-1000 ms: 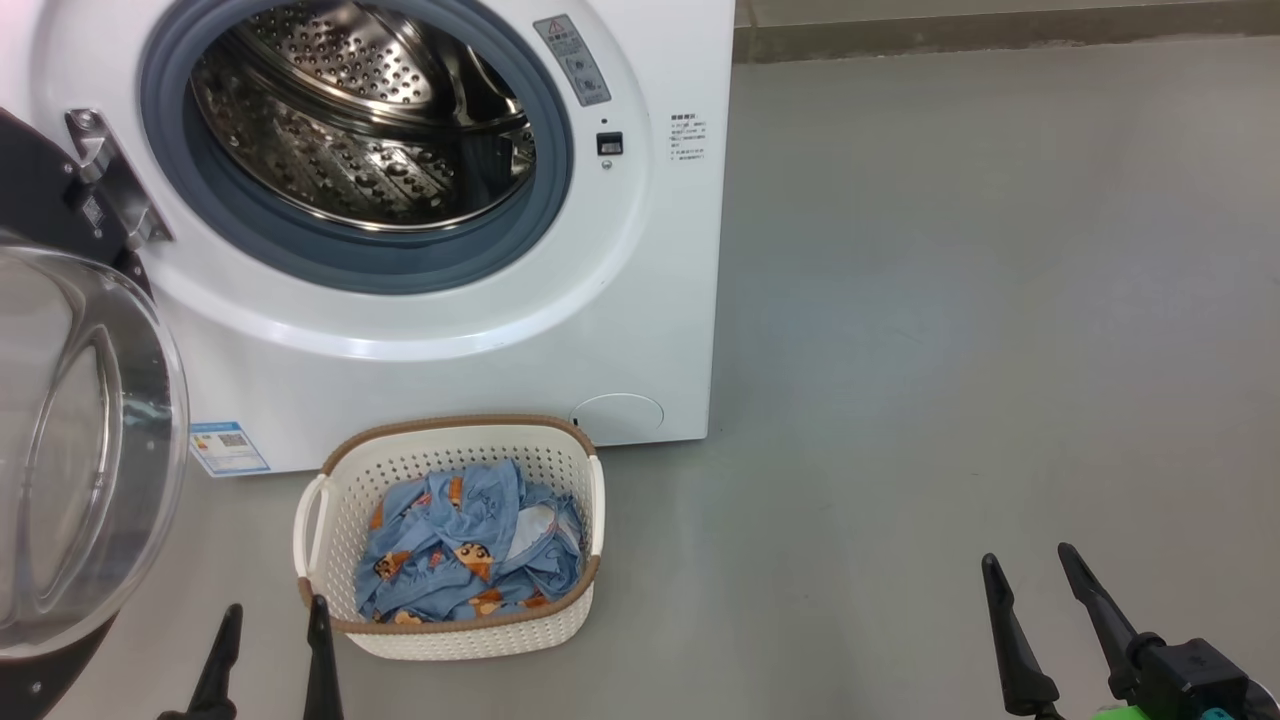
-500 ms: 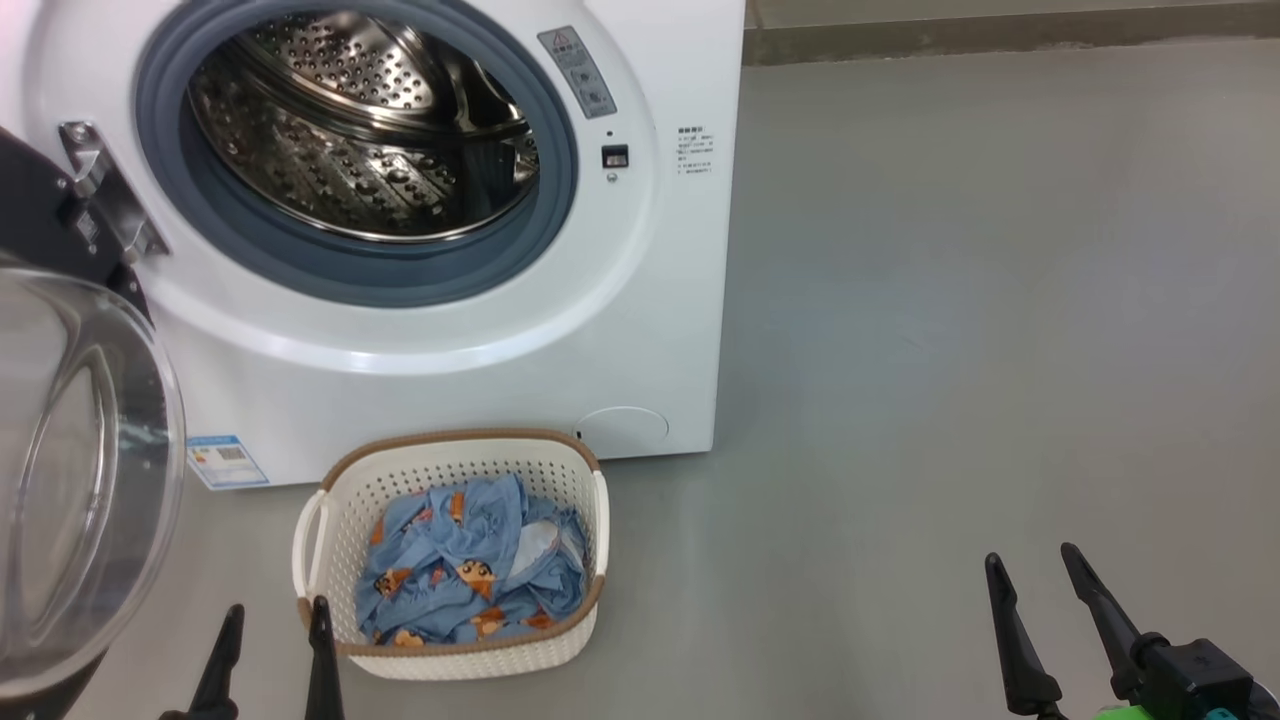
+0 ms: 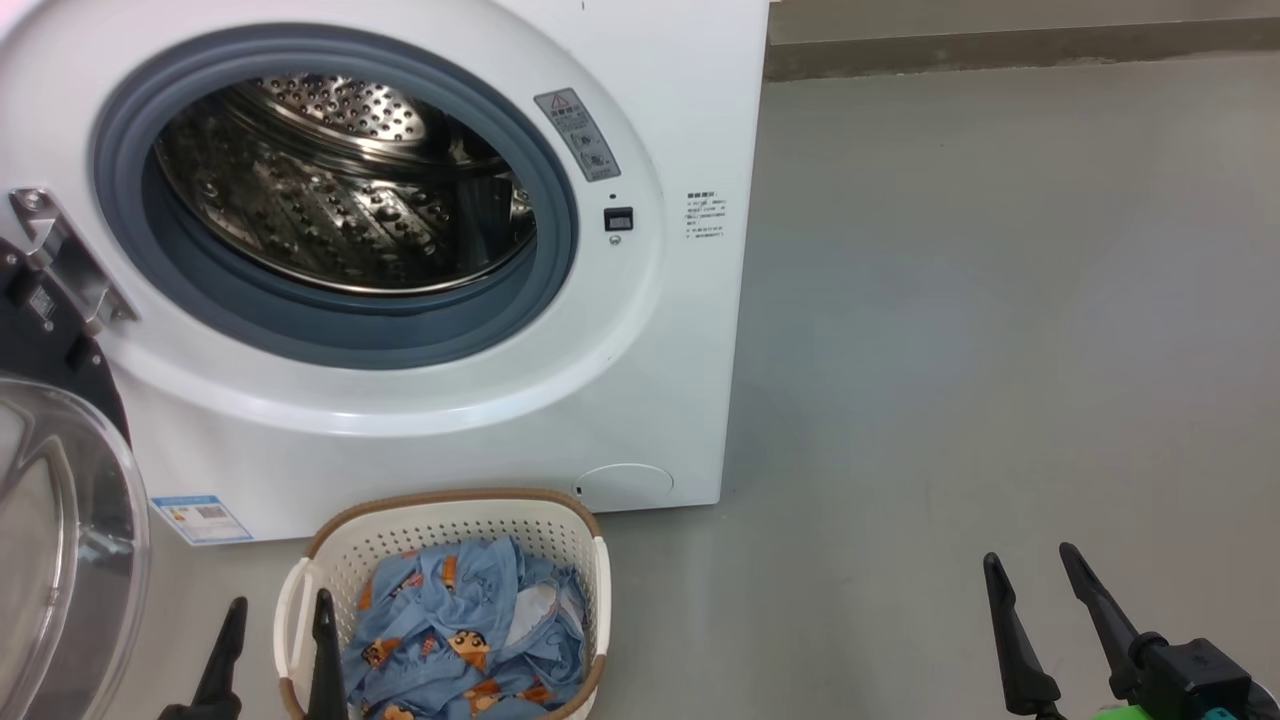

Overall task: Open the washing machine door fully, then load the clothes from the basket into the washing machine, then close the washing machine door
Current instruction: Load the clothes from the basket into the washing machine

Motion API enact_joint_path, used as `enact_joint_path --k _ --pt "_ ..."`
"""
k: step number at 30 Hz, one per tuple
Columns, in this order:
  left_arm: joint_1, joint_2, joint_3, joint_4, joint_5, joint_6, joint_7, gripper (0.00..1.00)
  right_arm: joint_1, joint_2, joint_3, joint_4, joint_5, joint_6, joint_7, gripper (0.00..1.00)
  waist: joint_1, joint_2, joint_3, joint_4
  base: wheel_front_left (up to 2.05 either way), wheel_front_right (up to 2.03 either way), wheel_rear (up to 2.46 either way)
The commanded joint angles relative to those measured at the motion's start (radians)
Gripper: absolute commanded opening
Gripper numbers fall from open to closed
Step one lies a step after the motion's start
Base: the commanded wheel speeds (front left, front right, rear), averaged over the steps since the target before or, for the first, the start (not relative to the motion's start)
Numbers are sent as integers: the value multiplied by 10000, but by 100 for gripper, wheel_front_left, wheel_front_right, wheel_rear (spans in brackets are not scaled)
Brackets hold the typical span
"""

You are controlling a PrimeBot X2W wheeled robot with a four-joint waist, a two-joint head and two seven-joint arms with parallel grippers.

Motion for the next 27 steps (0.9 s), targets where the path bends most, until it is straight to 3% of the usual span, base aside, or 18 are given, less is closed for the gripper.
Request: enact_joint_path --k 1,27 --pt "-394 150 296 -242 -11 103 -72 100 -241 -91 251 -235 44 88 -86 100 0 0 4 0 36 -36 0" --pt "-793 25 -88 518 -117 62 -85 100 -421 -91 333 -329 27 88 -40 100 0 0 451 27 1 -1 0"
